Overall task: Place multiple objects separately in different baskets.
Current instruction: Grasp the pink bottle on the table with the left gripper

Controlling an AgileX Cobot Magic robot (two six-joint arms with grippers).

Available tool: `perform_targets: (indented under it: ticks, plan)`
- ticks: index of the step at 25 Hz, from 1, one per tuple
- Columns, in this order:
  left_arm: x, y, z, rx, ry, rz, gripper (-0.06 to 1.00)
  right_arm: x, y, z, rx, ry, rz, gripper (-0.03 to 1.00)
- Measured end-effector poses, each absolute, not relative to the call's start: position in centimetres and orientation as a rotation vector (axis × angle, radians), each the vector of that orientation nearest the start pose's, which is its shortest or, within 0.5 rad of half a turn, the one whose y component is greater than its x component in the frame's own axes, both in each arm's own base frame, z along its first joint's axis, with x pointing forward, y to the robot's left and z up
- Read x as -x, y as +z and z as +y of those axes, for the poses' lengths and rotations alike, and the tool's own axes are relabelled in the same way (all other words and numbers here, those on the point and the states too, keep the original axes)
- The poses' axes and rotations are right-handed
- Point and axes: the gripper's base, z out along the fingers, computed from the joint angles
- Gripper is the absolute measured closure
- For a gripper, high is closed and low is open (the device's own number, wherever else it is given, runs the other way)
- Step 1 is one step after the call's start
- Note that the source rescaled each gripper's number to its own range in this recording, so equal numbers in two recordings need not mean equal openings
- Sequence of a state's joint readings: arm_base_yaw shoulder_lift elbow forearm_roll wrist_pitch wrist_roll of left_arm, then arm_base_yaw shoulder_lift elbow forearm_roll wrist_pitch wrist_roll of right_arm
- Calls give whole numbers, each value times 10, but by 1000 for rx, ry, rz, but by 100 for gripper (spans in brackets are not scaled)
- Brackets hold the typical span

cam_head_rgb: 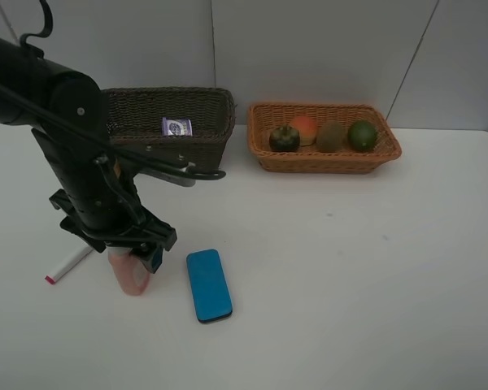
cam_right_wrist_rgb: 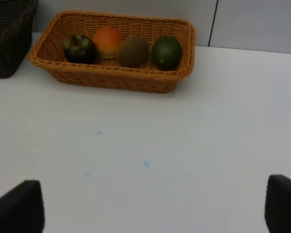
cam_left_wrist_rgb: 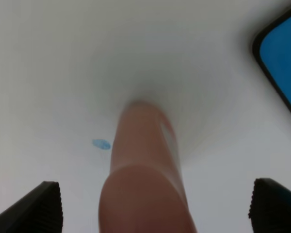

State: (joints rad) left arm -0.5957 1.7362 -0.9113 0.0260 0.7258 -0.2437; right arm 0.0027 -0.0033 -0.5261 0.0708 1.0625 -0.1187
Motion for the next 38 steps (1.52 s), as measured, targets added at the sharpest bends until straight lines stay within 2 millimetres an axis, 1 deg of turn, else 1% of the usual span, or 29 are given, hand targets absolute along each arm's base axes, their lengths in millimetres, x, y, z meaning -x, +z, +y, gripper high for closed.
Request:
perform_targets:
  ticks: [9,38]
  plan:
    - [-246,152,-165,-582,-55,2964,-3,9,284,6,127,10,2011,-3]
    - [-246,152,-167,-561,-80,2966,-3,9,284,6,127,10,2011,-3]
